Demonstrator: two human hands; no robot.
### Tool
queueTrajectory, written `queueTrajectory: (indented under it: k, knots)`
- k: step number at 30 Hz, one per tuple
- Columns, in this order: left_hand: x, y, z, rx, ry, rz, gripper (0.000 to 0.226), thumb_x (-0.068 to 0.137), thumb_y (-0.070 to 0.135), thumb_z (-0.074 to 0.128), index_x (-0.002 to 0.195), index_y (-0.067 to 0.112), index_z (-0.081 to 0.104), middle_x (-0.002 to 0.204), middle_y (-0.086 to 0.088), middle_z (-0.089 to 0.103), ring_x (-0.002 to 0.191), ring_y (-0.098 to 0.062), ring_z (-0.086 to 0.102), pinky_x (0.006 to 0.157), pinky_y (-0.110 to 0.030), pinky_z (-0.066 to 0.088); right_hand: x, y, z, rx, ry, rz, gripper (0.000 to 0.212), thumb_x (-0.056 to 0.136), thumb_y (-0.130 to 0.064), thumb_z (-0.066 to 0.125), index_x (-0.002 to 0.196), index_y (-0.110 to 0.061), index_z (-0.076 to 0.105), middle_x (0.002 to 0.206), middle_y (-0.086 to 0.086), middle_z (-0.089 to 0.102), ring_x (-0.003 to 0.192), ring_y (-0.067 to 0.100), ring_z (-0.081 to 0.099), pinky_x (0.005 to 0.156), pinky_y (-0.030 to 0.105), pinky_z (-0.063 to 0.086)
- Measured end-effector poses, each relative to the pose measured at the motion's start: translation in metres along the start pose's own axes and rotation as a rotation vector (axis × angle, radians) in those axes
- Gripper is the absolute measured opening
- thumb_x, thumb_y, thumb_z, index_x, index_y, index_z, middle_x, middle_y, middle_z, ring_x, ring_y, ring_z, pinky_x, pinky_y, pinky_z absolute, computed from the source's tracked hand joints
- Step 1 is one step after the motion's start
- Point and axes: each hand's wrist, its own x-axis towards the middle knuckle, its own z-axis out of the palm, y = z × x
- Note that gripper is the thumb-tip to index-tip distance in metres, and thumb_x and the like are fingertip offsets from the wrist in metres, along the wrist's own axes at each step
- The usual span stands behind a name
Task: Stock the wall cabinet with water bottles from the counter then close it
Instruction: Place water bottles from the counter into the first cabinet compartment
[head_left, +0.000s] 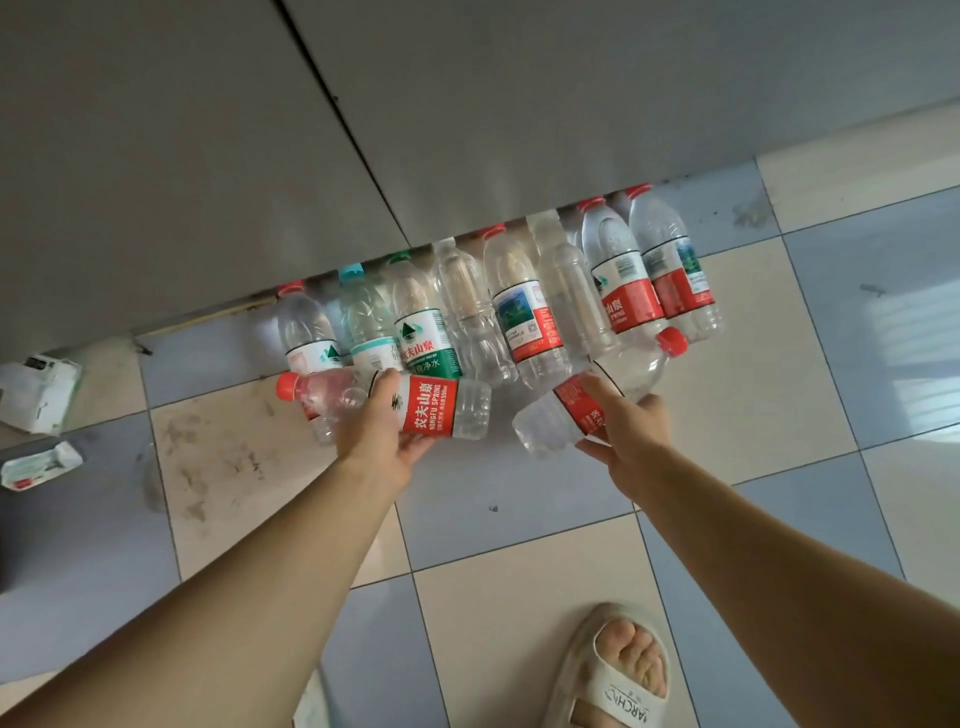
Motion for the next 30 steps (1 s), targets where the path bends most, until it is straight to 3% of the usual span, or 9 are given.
queueTrajectory:
  k: [2,5,8,10,14,17,22,26,30]
  knots:
    - [-0.004,-0.006,-0.007,0.099,-0.006,0.119,0.054,0.084,0.025,0.082,0.129,0.018,0.054,0.114,-0.011,0.071,0.101,-0.025,0.071,0.084,-0.052,0.060,-0.004,-0.001,-0.004,-0.002,-0.012,-0.055,0.044,0.079,-0.022,0.085,0.108,-0.022,0.052,0.111,0.006,0.067,0.096,0.021,0.071,0.058,0.032,0.060]
    - [-0.011,-0.012,-0.012,0.400,-0.108,0.315,0.067,0.074,0.021,0.088,0.131,0.022,0.052,0.122,-0.003,0.068,0.106,-0.021,0.068,0.088,-0.046,0.059,-0.012,-0.004,-0.011,-0.153,0.003,-0.194,0.066,0.075,-0.018,0.088,0.122,-0.021,0.042,0.111,-0.004,0.058,0.098,0.013,0.062,0.079,0.034,0.055]
    - [-0.018,-0.020,-0.008,0.754,-0.221,0.577,0.068,0.066,0.015,0.091,0.117,0.029,0.048,0.107,0.011,0.065,0.096,-0.007,0.064,0.071,-0.017,0.050,-0.017,-0.004,-0.018,-0.395,0.021,-0.381,0.072,0.070,-0.011,0.089,0.119,-0.027,0.038,0.102,-0.016,0.052,0.089,0.001,0.055,0.070,0.018,0.044]
    - [-0.022,-0.028,-0.001,0.861,-0.280,0.715,0.073,0.065,0.013,0.092,0.116,0.037,0.046,0.103,0.018,0.062,0.092,0.001,0.061,0.061,-0.004,0.043,-0.019,-0.002,-0.023,-0.463,0.046,-0.461,0.072,0.071,-0.014,0.090,0.117,-0.031,0.036,0.097,-0.022,0.051,0.084,-0.004,0.053,0.064,0.014,0.037]
    - [-0.021,-0.038,0.012,0.896,-0.301,0.822,0.070,0.063,0.023,0.095,0.119,0.027,0.054,0.096,0.019,0.065,0.087,0.007,0.063,0.068,-0.008,0.046,-0.018,0.004,-0.027,-0.496,0.053,-0.550,0.071,0.072,-0.024,0.090,0.117,-0.036,0.036,0.098,-0.024,0.053,0.085,-0.005,0.054,0.065,0.014,0.038]
    - [-0.019,-0.049,0.014,0.949,-0.296,0.931,0.064,0.064,0.027,0.095,0.115,0.025,0.056,0.091,0.021,0.062,0.082,0.014,0.059,0.065,0.000,0.040,-0.015,0.013,-0.028,-0.533,0.033,-0.597,0.070,0.073,-0.021,0.090,0.118,-0.034,0.038,0.098,-0.022,0.055,0.085,-0.001,0.057,0.068,0.015,0.041]
    - [-0.018,-0.064,0.005,0.982,-0.349,1.112,0.067,0.064,0.017,0.094,0.108,0.037,0.048,0.101,0.014,0.059,0.092,-0.009,0.057,0.074,-0.008,0.040,-0.014,0.028,-0.036,-0.606,0.015,-0.642,0.073,0.070,-0.017,0.091,0.117,-0.034,0.038,0.095,-0.028,0.053,0.086,-0.017,0.054,0.060,0.006,0.039]
    - [-0.021,-0.067,-0.006,0.984,-0.353,1.083,0.071,0.059,0.019,0.096,0.114,0.028,0.053,0.112,0.011,0.060,0.103,-0.015,0.058,0.086,-0.025,0.046,-0.013,0.030,-0.041,-0.637,0.000,-0.646,0.076,0.069,-0.019,0.092,0.117,-0.042,0.038,0.096,-0.031,0.054,0.086,-0.015,0.055,0.064,0.008,0.036]
    - [-0.027,-0.063,-0.006,0.984,-0.358,1.078,0.063,0.063,0.016,0.094,0.115,0.024,0.058,0.110,0.011,0.064,0.099,-0.010,0.059,0.083,-0.013,0.045,-0.017,0.023,-0.041,-0.620,-0.018,-0.631,0.069,0.070,-0.018,0.092,0.118,-0.038,0.047,0.096,-0.030,0.057,0.090,-0.023,0.052,0.064,0.000,0.038]
